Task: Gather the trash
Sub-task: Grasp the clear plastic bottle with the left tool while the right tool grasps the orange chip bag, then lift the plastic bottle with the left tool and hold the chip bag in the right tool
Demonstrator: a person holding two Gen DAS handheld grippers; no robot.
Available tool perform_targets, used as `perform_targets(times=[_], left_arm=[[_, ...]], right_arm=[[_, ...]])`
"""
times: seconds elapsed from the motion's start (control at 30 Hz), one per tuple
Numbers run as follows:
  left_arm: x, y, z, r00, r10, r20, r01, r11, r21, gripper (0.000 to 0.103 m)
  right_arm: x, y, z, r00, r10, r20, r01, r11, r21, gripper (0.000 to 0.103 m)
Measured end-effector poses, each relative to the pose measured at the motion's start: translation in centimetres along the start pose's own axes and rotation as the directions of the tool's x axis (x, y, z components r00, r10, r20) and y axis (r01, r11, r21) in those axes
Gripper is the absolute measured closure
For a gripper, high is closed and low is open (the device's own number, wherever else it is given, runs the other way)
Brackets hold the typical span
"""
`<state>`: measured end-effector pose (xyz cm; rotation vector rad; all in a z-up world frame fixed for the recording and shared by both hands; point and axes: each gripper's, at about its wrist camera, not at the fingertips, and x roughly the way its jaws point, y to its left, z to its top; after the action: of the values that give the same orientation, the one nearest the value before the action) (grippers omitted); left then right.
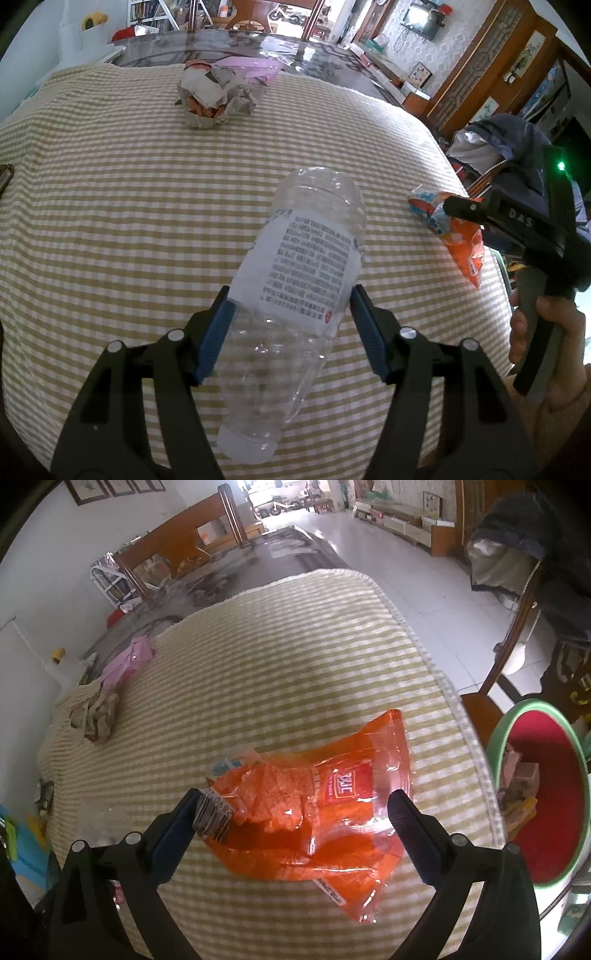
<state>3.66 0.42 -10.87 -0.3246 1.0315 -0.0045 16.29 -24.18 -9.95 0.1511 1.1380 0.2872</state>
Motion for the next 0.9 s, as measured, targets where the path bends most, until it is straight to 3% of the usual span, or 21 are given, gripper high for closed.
perform_targets(times=[0.1,0.17,0.23,0.3,0.43,0.9], left_arm=[[0.1,0.0,0.0,1.0,-0.001,0.0,0.001,1.0,-0.004,0.042],[0.1,0.0,0.0,1.0,-0.001,0.0,0.001,1.0,-0.007,0.042],[0.1,0.0,0.0,1.0,-0.001,0.0,0.001,1.0,-0.008,0.042],[0.1,0.1,0.0,1.0,-0.001,0.0,0.001,1.0,-0.007,0.042],[0.1,0.2,0.0,1.0,-0.005,0.0,0.005,1.0,-0.015,0.041],[-0.1,0.7,0.0,1.0,-0.016,0.002,0.016,0.999,-0.036,0.041]], right_arm=[[0.0,0.0,0.1,0.999,0.032,-0.002,-0.032,0.999,0.007,0.007],[-0.5,-0.1,-0.1,0.998,0.062,0.011,-0.062,0.998,0.01,0.017],[-1.3,0.6,-0.1,0.996,0.077,0.04,-0.076,0.997,-0.021,0.034],[-1.8,1.5,-0.3,0.997,0.056,0.062,-0.051,0.996,-0.078,0.039],[-1.7,2.5,-0.7,0.997,0.053,0.055,-0.045,0.99,-0.132,0.04],[-2.0,2.2,-1.3,0.993,0.109,0.044,-0.104,0.989,-0.103,0.041]])
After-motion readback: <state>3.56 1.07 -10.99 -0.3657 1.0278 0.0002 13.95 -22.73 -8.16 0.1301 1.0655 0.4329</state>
